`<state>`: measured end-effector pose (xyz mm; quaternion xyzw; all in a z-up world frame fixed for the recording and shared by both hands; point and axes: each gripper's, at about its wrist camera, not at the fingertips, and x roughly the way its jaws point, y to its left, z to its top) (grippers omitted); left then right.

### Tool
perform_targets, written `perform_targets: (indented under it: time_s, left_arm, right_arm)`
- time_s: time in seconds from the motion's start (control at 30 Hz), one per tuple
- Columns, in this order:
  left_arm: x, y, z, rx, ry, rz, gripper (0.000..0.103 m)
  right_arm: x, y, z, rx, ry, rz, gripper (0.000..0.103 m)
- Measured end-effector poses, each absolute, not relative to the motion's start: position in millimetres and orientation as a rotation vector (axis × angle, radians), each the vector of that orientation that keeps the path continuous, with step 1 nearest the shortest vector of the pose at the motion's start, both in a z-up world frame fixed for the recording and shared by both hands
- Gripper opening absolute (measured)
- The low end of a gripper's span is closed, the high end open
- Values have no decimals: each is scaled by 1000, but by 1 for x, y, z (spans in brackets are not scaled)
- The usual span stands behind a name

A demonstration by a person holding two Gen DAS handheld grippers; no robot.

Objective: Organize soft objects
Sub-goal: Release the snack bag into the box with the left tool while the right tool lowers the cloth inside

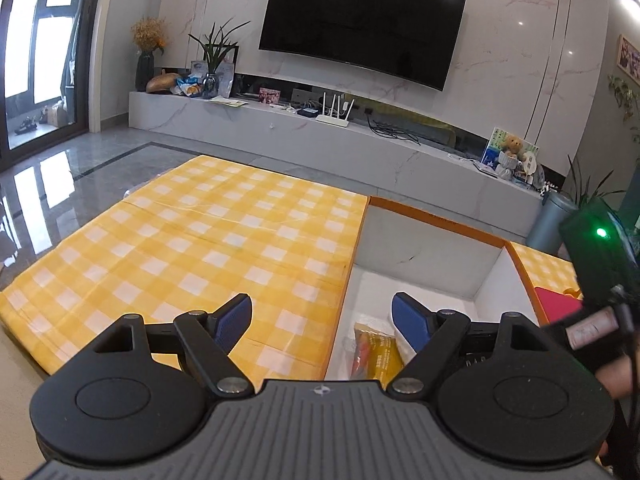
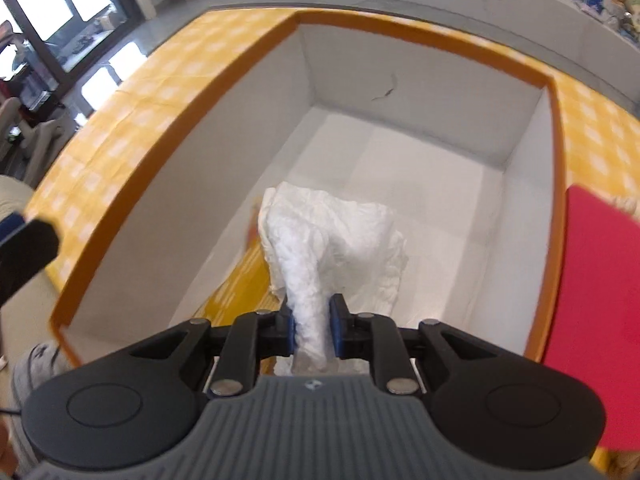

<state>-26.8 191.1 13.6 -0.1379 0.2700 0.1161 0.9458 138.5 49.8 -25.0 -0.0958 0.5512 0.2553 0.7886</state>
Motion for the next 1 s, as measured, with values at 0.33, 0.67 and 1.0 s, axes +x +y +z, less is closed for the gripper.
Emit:
perform_targets:
  time_s: [0.33, 0.67, 1.0]
  left_arm:
    - [-28, 196, 10, -325, 564, 234, 94]
    - [-25, 196, 8, -332, 584, 236, 94]
    - [-28, 201, 10, -363, 565, 267, 94]
  right_arm:
    - [145, 72, -45, -178, 1221, 552, 17]
    - [140, 58, -37, -113, 1238, 565, 16]
    - [124, 45, -22, -294, 1121, 509, 18]
